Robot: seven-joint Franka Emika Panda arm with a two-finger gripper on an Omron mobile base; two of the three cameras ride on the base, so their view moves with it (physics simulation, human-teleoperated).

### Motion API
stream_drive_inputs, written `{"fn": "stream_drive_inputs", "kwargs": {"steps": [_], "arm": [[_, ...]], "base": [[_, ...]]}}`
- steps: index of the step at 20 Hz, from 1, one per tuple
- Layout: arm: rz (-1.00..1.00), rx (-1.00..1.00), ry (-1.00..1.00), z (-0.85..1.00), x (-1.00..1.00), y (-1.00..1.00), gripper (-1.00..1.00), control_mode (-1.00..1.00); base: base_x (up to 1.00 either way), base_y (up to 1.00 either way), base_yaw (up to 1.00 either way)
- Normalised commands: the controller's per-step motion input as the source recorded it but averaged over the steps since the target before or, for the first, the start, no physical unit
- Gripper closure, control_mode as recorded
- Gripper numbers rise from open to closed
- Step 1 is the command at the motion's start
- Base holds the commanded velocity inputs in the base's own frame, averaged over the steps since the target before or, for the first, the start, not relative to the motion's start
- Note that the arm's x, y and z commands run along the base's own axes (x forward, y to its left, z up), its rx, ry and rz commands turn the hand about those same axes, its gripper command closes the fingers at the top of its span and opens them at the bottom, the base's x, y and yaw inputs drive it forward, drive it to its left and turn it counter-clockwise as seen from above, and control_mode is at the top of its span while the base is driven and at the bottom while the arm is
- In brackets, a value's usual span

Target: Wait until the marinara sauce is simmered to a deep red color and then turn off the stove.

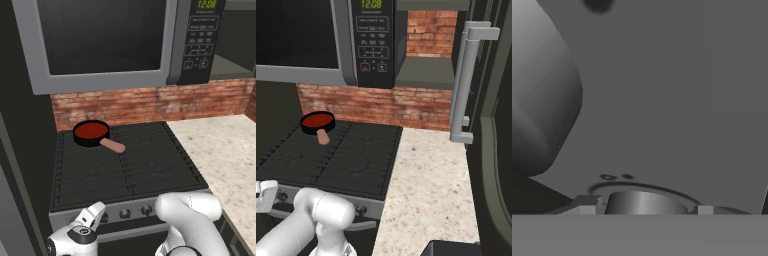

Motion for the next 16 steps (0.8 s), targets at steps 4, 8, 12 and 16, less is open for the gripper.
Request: {"fn": "stream_drive_inputs", "kwargs": {"steps": [4,8,12,16], "arm": [[0.0,0.0,-0.03,0.0,-0.03,0.0,1.0,-1.0],[0.0,0.11,-0.01,-0.01,-0.01,-0.23,1.0,-1.0],[0.0,0.15,0.0,0.0,0.0,-0.28,1.0,-1.0],[0.0,0.19,0.0,-0.02,0.0,-0.32,1.0,-1.0]], "base": [[0.0,0.0,0.0],[0.0,0.0,0.0],[0.0,0.0,0.0],[0.0,0.0,0.0]]}}
